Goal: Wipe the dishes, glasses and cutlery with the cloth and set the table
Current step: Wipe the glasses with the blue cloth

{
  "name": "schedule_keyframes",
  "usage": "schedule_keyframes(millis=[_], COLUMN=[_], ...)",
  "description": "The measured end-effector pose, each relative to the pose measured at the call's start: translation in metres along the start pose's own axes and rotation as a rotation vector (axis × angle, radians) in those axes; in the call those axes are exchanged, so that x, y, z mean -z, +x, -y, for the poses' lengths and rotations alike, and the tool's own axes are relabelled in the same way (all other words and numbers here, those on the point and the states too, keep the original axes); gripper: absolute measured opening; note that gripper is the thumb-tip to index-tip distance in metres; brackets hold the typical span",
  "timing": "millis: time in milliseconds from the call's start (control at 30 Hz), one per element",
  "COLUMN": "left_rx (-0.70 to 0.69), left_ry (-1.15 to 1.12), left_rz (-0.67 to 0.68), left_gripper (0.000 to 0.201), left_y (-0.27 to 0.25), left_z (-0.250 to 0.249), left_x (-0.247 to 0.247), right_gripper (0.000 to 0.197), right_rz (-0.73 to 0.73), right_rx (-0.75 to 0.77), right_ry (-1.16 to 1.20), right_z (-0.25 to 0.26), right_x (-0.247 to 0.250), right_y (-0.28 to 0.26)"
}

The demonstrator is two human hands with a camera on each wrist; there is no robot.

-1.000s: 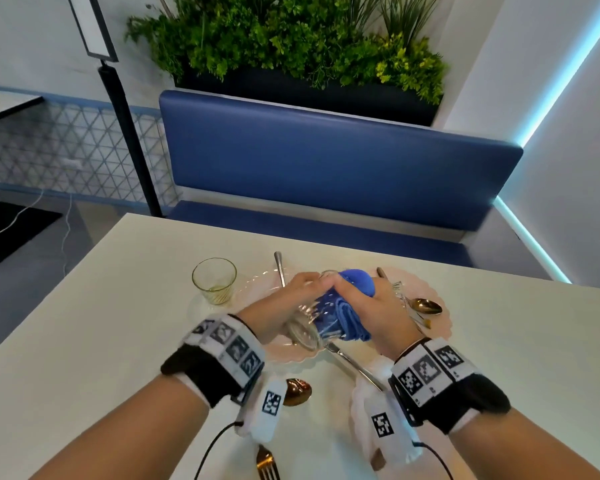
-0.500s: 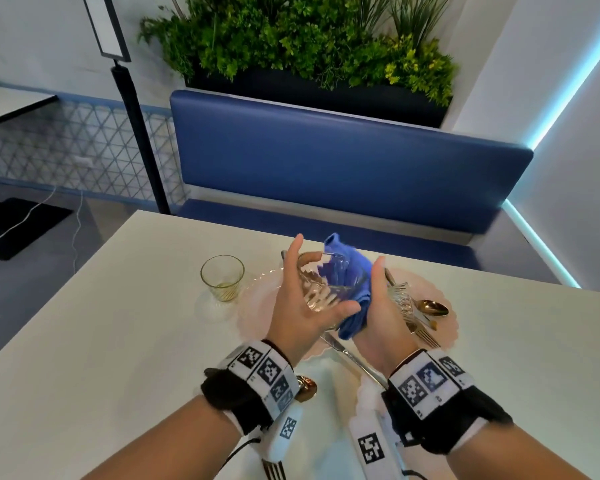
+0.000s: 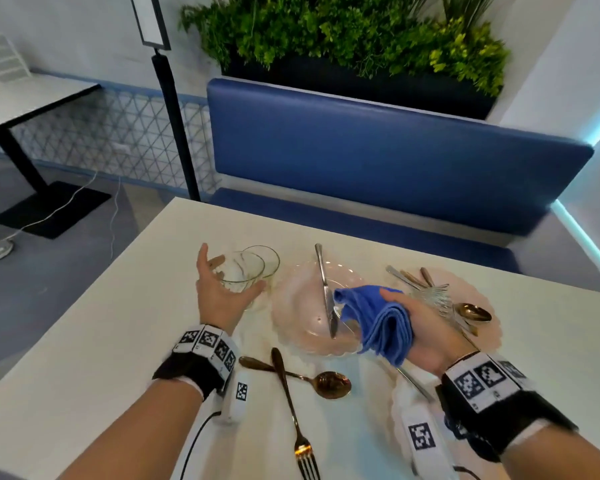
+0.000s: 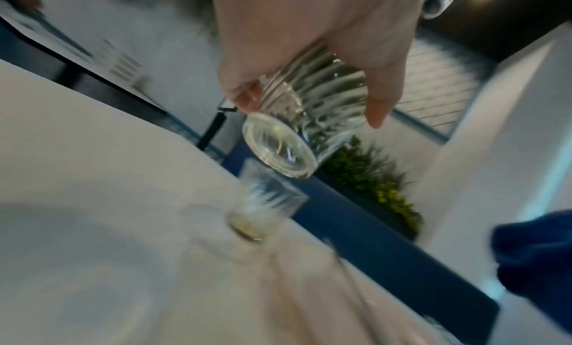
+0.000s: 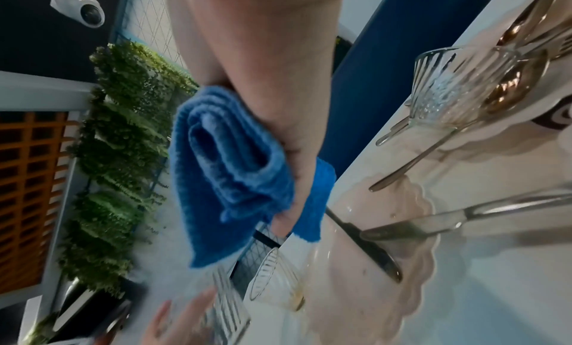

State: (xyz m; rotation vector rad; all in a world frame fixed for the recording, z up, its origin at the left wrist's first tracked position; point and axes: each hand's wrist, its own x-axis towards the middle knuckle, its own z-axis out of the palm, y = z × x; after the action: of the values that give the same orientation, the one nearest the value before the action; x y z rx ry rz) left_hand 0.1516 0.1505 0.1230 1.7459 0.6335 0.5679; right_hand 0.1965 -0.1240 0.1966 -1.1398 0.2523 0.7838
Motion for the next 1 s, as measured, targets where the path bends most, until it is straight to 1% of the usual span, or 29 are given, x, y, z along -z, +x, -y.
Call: schedule_keyframes(millis=[33, 100, 133, 200, 267, 300, 367, 433, 500, 567, 633, 700, 733, 767, 833, 867, 933, 1000], left_rx=[0.022, 0.071, 0.097, 0.137, 0.158, 0.168, 0.18, 0.179, 0.18, 0.202, 0.2, 0.124, 0.063, 0.008, -0.041, -0.019, 0.082, 0.16], left_ry=[0.012, 0.016, 0.016, 0.025, 0.043, 0.054, 0.068, 0.061, 0.075, 0.129, 0.316, 0.579, 0.683, 0.778, 0.982, 1.08, 1.219, 1.278], left_rz=[-0.027, -0.071, -0.092, -0.125, -0.133, -0.133, -0.127, -0.113, -0.075, -0.012, 0.017, 0.004, 0.02, 0.069, 0.233, 0.317, 0.443, 0.481], left_gripper=[0.116, 0.116, 0.115, 0.116, 0.116, 0.115, 0.113, 0.114, 0.118, 0.127, 0.135, 0.139, 0.139, 0.138, 0.134, 0.133, 0.132, 0.131], left_y=[0.008, 0.022, 0.027, 0.037, 0.043, 0.044, 0.044, 0.044, 0.045, 0.045, 0.042, 0.039, 0.041, 0.044, 0.055, 0.061, 0.069, 0.073], left_z=[0.01, 0.027, 0.036, 0.051, 0.061, 0.065, 0.074, 0.079, 0.079, 0.073, 0.059, 0.039, 0.029, 0.018, 0.0, -0.006, -0.011, -0.009], left_x=[0.007, 0.017, 0.021, 0.026, 0.027, 0.028, 0.028, 0.029, 0.03, 0.032, 0.032, 0.027, 0.021, 0.012, -0.012, -0.026, -0.048, -0.06], right_gripper=[0.039, 0.035, 0.036, 0.046, 0.068, 0.072, 0.057, 0.049, 0.05, 0.054, 0.063, 0.079, 0.077, 0.069, 0.055, 0.052, 0.049, 0.051], right_rz=[-0.011, 0.008, 0.028, 0.03, -0.025, -0.04, -0.031, -0.03, -0.031, -0.058, -0.068, -0.058, -0.049, -0.039, -0.034, -0.028, -0.023, -0.036], right_rx=[0.009, 0.025, 0.028, 0.034, 0.05, 0.058, 0.06, 0.053, 0.048, 0.038, 0.024, 0.018, 0.017, 0.02, 0.024, 0.021, 0.027, 0.043], right_ry=[0.003, 0.012, 0.023, 0.033, 0.037, 0.043, 0.064, 0.063, 0.047, 0.052, 0.063, 0.072, 0.08, 0.088, 0.099, 0.107, 0.127, 0.137], right_z=[0.002, 0.006, 0.006, 0.005, 0.003, 0.001, 0.0, 0.0, 0.0, -0.001, 0.0, -0.001, -0.001, -0.001, -0.002, -0.003, -0.006, -0.009], right_x=[0.0, -0.004, -0.005, -0.005, -0.005, -0.006, -0.005, -0.004, -0.002, -0.001, 0.001, 0.005, 0.006, 0.007, 0.009, 0.009, 0.012, 0.016], right_y=[0.003, 0.005, 0.006, 0.012, 0.017, 0.018, 0.021, 0.023, 0.025, 0.025, 0.024, 0.022, 0.021, 0.021, 0.019, 0.017, 0.014, 0.01])
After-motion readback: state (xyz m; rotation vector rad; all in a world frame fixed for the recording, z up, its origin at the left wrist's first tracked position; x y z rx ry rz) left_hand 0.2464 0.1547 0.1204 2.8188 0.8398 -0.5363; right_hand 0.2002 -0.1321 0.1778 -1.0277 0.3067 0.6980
